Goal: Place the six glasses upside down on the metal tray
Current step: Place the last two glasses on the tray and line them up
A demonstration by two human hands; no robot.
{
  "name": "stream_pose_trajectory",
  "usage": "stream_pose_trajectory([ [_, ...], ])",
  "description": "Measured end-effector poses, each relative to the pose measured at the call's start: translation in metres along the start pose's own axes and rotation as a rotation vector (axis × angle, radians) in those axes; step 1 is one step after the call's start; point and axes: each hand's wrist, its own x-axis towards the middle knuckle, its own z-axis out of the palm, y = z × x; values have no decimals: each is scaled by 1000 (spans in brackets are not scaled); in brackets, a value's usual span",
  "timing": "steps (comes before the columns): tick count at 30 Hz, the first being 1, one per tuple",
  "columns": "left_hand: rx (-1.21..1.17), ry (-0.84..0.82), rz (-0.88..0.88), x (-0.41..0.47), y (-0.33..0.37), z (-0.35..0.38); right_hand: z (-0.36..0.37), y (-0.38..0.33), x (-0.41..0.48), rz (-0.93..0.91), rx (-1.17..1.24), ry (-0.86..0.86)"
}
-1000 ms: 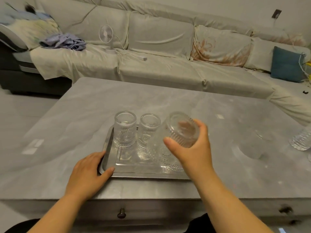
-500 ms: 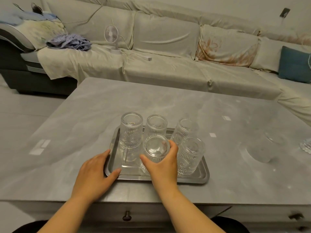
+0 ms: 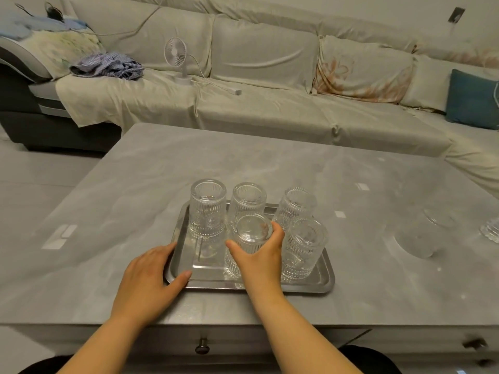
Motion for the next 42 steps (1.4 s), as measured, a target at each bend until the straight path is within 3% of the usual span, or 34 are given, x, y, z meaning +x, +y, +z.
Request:
stream_pose_trajectory([
  [3, 6, -5, -8, 0, 0, -1, -5, -9, -7, -38, -40, -40],
  [7, 33, -42, -32, -1, 0, 0, -26, -23, -21, -236, -140, -39],
  [11, 64, -66, -83, -1, 0, 2, -78, -25, -3, -358, -267, 129],
  [17, 24, -71, -110, 6, 24, 21, -176, 11, 70, -136, -621, 323],
  [24, 159, -37, -14, 5, 31, 29, -245, 52, 107, 127, -475, 640],
  [34, 167, -63, -21, 4, 33, 27, -287, 64, 153, 334, -562, 527],
  [42, 165, -29, 1, 7, 31, 30, -287, 61, 154, 339, -559, 512],
])
